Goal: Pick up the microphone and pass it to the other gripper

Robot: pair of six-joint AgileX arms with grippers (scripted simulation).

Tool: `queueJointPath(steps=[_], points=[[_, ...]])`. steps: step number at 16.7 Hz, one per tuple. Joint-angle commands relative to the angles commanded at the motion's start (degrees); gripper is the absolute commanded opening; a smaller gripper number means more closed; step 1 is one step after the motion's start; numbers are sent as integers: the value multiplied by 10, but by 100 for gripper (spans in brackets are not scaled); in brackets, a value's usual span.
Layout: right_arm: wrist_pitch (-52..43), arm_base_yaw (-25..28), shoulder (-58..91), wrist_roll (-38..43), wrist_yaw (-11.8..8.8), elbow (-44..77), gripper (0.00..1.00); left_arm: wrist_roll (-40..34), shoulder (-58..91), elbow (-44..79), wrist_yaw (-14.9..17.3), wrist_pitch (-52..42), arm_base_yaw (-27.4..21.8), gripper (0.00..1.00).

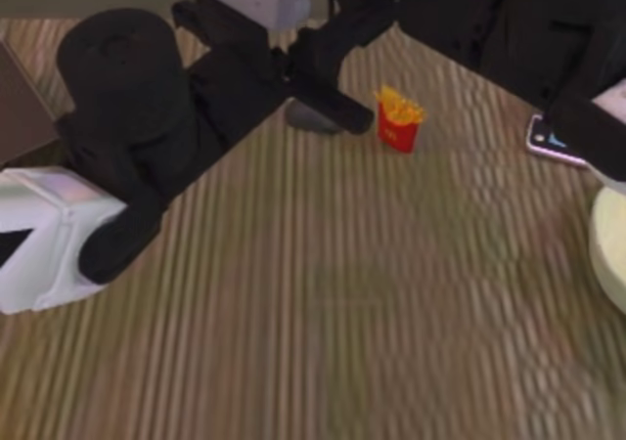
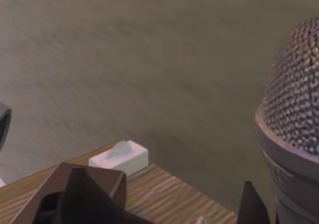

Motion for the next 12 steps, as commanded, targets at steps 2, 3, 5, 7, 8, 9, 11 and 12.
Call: queueJointPath(steps=[2, 3, 5, 7, 8, 9, 11, 12], points=[[0, 0, 0, 0, 0, 0, 0, 0, 0, 0, 0, 0, 0, 100], [0, 0, 0, 0, 0, 0, 0, 0, 0, 0, 0, 0, 0, 100], [0, 0, 0, 0, 0, 0, 0, 0, 0, 0, 0, 0, 0, 100], [0, -2, -5, -5, 7, 5, 0, 8, 6, -6, -12, 0, 8, 100], [0, -3, -6, -5, 6, 5, 0, 8, 4, -8, -11, 0, 8, 100], [0, -6, -10, -4, 1, 1, 0, 8, -4, -15, -10, -2, 11, 100], [-1, -21, -23, -4, -14, -12, 0, 8, -38, -46, -7, -8, 19, 100], [-1, -31, -31, -4, -24, -20, 0, 8, -63, -65, -5, -11, 24, 100]])
